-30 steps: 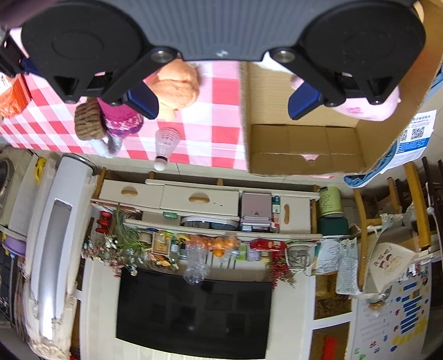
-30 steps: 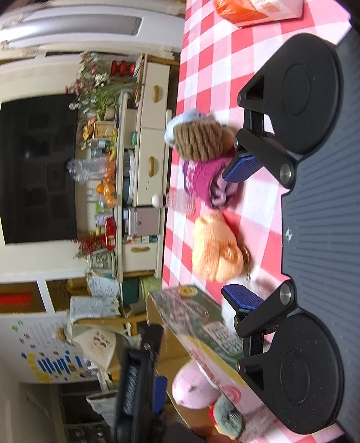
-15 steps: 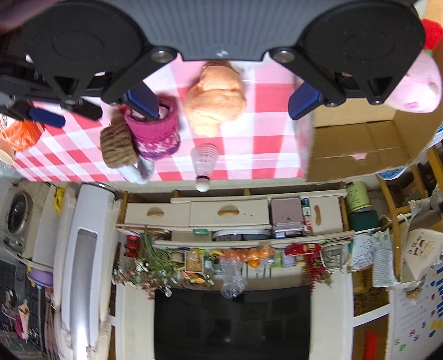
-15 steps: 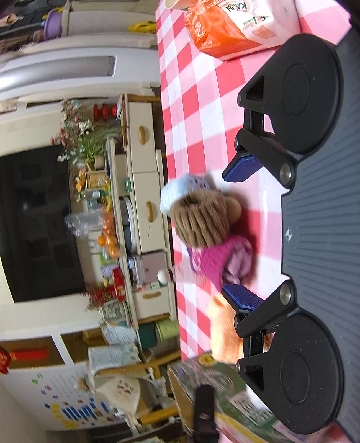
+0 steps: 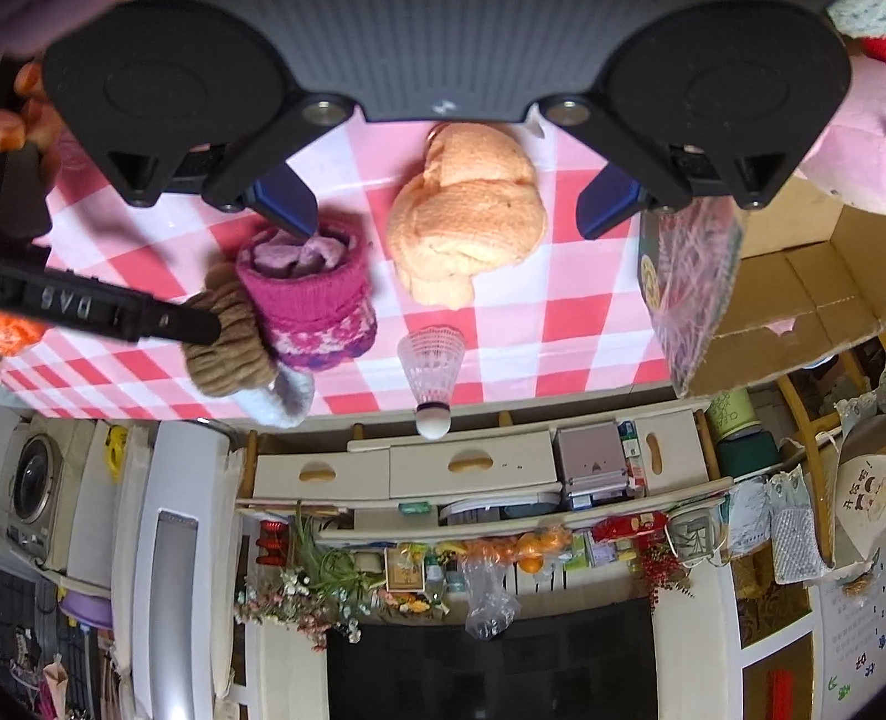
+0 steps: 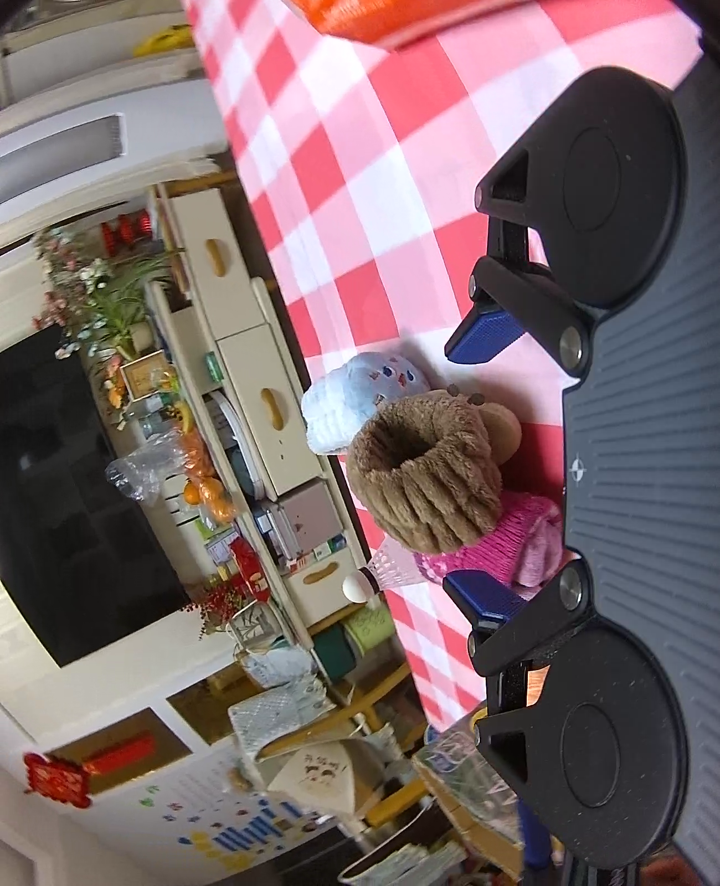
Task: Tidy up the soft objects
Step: 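Grasp the orange towel bundle with left tool while right tool grasps brown knit hat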
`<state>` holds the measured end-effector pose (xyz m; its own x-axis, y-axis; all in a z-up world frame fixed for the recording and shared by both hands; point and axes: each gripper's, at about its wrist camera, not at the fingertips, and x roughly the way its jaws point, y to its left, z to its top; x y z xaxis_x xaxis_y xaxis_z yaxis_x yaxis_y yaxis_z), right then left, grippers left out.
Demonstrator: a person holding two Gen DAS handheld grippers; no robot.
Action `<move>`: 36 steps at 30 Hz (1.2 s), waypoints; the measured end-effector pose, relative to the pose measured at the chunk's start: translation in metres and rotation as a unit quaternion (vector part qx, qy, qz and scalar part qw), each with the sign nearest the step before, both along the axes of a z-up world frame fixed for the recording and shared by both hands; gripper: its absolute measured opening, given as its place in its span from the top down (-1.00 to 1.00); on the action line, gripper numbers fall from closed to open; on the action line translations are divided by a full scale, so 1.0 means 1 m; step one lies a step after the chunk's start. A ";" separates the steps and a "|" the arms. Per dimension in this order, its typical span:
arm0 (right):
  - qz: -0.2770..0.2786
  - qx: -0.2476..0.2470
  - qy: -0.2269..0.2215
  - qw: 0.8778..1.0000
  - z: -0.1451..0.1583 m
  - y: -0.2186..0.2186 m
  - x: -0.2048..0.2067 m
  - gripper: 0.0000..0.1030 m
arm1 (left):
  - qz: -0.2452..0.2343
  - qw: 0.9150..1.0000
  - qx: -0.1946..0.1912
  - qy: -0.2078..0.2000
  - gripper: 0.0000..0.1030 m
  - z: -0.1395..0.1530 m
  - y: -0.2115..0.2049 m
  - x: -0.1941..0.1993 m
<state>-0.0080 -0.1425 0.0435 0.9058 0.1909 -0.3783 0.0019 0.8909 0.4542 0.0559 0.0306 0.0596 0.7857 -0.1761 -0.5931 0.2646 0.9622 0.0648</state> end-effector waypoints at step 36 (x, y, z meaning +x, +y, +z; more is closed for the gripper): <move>0.045 0.002 0.013 0.999 0.002 -0.001 0.024 0.06 | 0.011 0.999 -0.011 0.038 -0.36 -0.023 -0.011 0.026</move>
